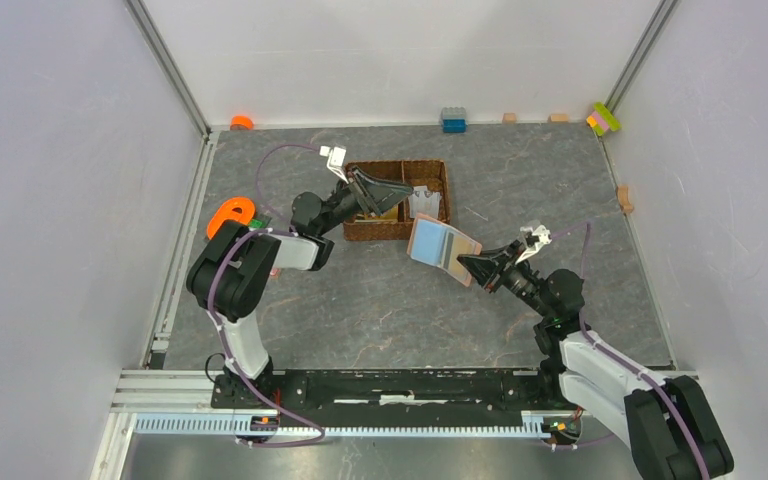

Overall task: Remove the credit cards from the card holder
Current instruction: Remove the credit card from the card holder.

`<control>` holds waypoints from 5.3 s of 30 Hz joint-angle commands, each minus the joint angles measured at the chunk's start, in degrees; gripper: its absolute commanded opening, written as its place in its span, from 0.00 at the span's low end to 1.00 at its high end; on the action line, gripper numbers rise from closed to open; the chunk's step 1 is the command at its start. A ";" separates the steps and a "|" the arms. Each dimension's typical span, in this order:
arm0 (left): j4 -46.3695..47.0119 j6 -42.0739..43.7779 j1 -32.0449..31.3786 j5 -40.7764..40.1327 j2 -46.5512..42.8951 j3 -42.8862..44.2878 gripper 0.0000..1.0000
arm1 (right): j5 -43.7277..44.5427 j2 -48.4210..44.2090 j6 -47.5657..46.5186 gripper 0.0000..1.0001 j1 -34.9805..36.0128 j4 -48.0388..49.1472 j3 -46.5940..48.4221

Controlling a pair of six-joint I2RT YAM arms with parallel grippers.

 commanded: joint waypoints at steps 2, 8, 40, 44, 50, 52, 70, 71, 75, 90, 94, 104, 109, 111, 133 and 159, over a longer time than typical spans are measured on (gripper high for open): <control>7.79 2.94 0.23 12.45 -1.51 -1.40 0.61 | -1.51 1.23 3.48 0.01 -0.15 9.18 -0.42; 4.31 9.07 0.45 8.77 -7.22 -9.47 1.00 | -1.87 0.85 4.07 0.02 -0.16 10.22 -0.73; -11.67 17.51 2.83 -5.26 -29.00 -25.20 0.95 | -4.43 0.25 5.48 0.04 -0.15 13.56 -1.66; -8.12 22.73 0.00 -5.38 -29.81 -27.42 1.00 | -4.32 -0.72 6.19 0.03 -0.16 14.26 -2.18; -10.30 28.82 -5.18 -1.51 -27.47 -25.00 0.95 | -5.45 -0.79 7.13 0.03 -0.16 15.14 -2.18; -10.47 30.04 -6.66 -0.97 -25.62 -23.96 0.93 | -7.13 0.03 7.61 0.03 -0.16 15.91 -1.82; -7.63 27.69 -9.59 7.06 -17.66 -19.01 0.56 | -10.80 6.27 9.84 0.01 -0.09 20.67 -0.31; -6.77 27.24 -9.63 7.52 -17.23 -18.96 0.48 | -10.80 6.38 9.83 0.01 -0.13 20.76 -0.30; -6.73 27.31 -9.66 7.67 -17.10 -18.98 0.13 | -10.14 6.62 9.17 0.00 -0.16 20.07 -0.12; -1.90 24.57 -13.68 12.78 -12.87 -15.59 0.02 | -7.74 8.18 6.45 0.00 -0.03 16.24 0.89; -3.92 25.06 -14.25 11.41 -12.10 -14.59 0.02 | -8.82 8.69 7.59 0.00 -0.05 18.18 0.69; -16.00 26.15 -10.91 -10.17 -16.45 -16.57 0.02 | -9.75 6.46 7.27 0.28 -0.07 15.84 0.72; -7.74 20.16 -8.78 -6.04 -13.10 -16.98 0.02 | -9.85 5.97 6.85 0.43 -0.08 14.83 0.74; -5.01 18.48 -8.23 -4.33 -11.68 -16.77 0.02 | -9.58 5.91 6.75 0.46 -0.07 14.41 0.73; 0.40 14.36 -8.08 3.17 -10.82 -16.87 0.02 | -6.26 9.75 2.12 0.28 -0.11 8.19 3.33; -29.69 1.57 -8.68 -19.61 -15.72 -11.23 0.02 | 1.27 7.02 10.46 0.20 1.09 -7.46 11.82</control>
